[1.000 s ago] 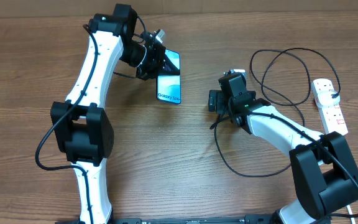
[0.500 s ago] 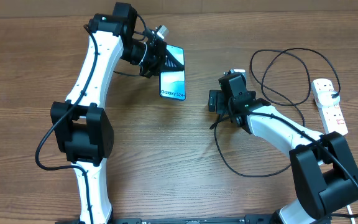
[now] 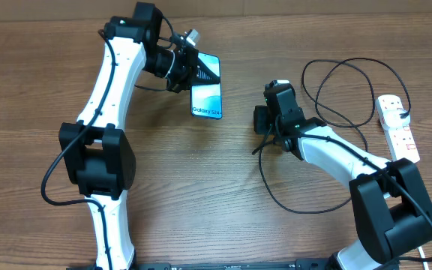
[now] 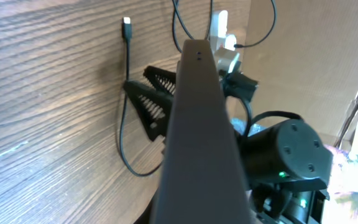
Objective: Plug charger to phone and switch on socket
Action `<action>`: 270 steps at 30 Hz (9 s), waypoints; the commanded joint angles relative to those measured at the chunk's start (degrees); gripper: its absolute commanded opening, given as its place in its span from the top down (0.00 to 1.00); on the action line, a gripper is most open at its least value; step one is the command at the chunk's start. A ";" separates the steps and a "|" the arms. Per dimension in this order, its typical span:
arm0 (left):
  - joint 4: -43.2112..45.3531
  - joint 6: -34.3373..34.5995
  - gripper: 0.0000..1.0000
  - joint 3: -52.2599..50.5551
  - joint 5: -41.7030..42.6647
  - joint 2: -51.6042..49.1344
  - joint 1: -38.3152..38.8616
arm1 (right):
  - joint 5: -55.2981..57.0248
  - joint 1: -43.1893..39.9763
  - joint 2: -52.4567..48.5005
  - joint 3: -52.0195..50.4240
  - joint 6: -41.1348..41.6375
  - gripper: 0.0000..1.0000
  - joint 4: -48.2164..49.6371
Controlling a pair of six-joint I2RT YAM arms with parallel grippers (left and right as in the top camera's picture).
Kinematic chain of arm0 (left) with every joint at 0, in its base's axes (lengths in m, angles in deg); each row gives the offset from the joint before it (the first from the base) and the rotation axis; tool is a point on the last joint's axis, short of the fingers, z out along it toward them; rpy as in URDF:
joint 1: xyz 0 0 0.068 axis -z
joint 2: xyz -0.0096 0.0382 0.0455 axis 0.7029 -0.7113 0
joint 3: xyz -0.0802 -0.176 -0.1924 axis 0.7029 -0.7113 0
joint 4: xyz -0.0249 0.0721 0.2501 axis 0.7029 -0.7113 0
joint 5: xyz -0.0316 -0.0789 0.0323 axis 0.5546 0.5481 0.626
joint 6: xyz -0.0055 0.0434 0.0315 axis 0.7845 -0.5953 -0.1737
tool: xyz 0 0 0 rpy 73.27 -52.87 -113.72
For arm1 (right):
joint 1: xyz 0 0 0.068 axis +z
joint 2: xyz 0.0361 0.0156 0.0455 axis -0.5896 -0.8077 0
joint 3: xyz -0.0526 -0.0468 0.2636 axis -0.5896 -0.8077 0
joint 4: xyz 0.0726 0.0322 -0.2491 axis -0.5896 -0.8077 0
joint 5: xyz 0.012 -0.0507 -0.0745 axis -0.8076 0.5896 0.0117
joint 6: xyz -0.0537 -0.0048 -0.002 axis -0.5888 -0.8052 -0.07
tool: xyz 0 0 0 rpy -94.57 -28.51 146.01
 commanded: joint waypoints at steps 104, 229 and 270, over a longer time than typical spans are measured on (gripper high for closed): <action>-1.11 0.33 0.96 1.14 1.22 2.05 -2.23 | 0.50 -5.03 -17.84 6.69 0.92 0.41 -8.79; 40.94 41.11 0.96 1.16 19.45 2.05 -2.23 | -76.11 -9.38 4.68 8.22 40.61 0.96 28.41; 43.08 40.76 0.96 1.16 16.61 2.05 -0.70 | -73.66 -7.89 4.68 8.22 41.90 0.96 28.81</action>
